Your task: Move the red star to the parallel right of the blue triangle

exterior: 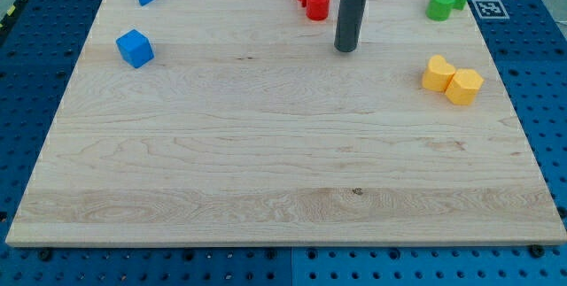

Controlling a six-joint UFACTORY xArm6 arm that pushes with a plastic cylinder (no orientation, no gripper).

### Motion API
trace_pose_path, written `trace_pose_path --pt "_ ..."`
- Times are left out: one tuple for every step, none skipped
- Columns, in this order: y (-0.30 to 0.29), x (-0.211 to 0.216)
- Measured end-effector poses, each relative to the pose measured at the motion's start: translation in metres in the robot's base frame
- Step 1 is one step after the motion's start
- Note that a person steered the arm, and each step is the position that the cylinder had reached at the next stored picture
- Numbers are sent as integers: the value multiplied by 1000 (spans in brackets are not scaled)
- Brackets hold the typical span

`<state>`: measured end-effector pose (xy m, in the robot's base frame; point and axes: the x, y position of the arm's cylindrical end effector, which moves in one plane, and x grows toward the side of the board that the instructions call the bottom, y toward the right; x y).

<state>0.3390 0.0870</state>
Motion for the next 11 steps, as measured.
trace_pose_path --pt "0 -7" --pt "0 -33" --pt "0 -58" --pt "-4 -90" --pt "-7 -125" --pt "-13 -147" --pt "-35 -146" --pt "-86 -146" --pt "-132 -143" --pt "-142 -132" --pt "-138 -145"
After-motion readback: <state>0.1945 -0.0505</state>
